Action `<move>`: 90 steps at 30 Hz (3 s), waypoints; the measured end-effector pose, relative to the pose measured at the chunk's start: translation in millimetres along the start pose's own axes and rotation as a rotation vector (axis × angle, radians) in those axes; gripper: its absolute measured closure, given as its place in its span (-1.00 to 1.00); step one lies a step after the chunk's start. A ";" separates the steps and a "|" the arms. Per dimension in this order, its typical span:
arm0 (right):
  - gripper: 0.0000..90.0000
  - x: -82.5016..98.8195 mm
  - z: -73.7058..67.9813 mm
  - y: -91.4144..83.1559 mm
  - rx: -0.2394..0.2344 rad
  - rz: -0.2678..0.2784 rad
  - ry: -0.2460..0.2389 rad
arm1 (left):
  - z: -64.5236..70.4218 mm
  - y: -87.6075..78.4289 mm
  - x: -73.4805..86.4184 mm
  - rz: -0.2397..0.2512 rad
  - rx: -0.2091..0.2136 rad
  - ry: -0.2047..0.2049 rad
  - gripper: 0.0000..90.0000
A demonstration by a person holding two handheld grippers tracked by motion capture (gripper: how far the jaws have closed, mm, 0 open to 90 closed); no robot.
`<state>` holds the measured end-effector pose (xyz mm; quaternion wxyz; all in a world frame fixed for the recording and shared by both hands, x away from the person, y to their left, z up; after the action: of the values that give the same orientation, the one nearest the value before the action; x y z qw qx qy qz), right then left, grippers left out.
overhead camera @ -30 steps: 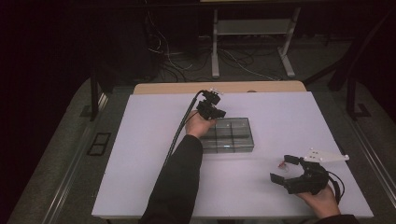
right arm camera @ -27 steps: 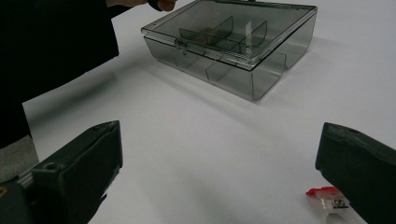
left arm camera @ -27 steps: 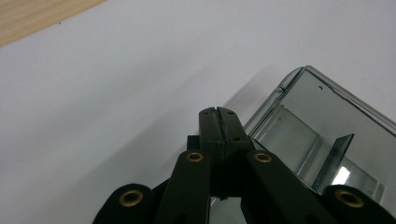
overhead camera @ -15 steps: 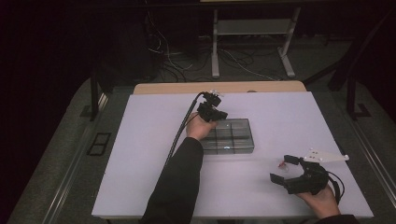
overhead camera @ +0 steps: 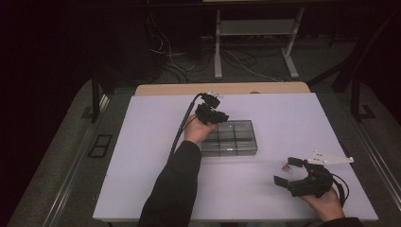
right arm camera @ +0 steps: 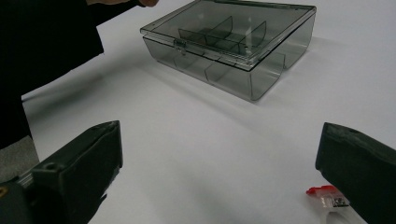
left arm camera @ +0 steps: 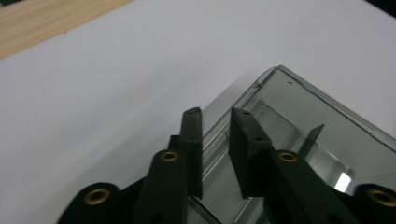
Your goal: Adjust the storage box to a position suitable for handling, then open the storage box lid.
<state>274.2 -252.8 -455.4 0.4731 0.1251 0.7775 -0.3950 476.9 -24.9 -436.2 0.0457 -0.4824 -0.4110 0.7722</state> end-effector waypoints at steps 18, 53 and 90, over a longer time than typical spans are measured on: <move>-0.99 0.3 -0.1 -0.1 0.003 0.000 0.002 | 19.5 -59.0 4.6 0.160 0.075 -0.025 -0.26; -0.99 -7.1 0.4 4.2 0.000 -0.024 -0.001 | 64.7 -98.2 84.6 0.230 0.122 0.017 -1.00; -0.99 -39.7 19.4 43.2 0.007 -0.110 -0.043 | 48.4 -67.5 124.7 0.111 0.068 0.045 -0.54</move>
<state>331.8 -231.5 -448.4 0.4670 0.0754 0.7714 -0.4256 350.9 49.2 -469.1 0.0286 -0.5200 -0.3562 0.7759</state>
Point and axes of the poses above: each handheld gripper's, and its own axes: y roughly forward along the jaws, x roughly out of its underside, z roughly to its right, the point moved 7 cm from there along y, roughly forward along the jaws, and after that the axes turned 4 degrees about x, right-handed, at the moved point
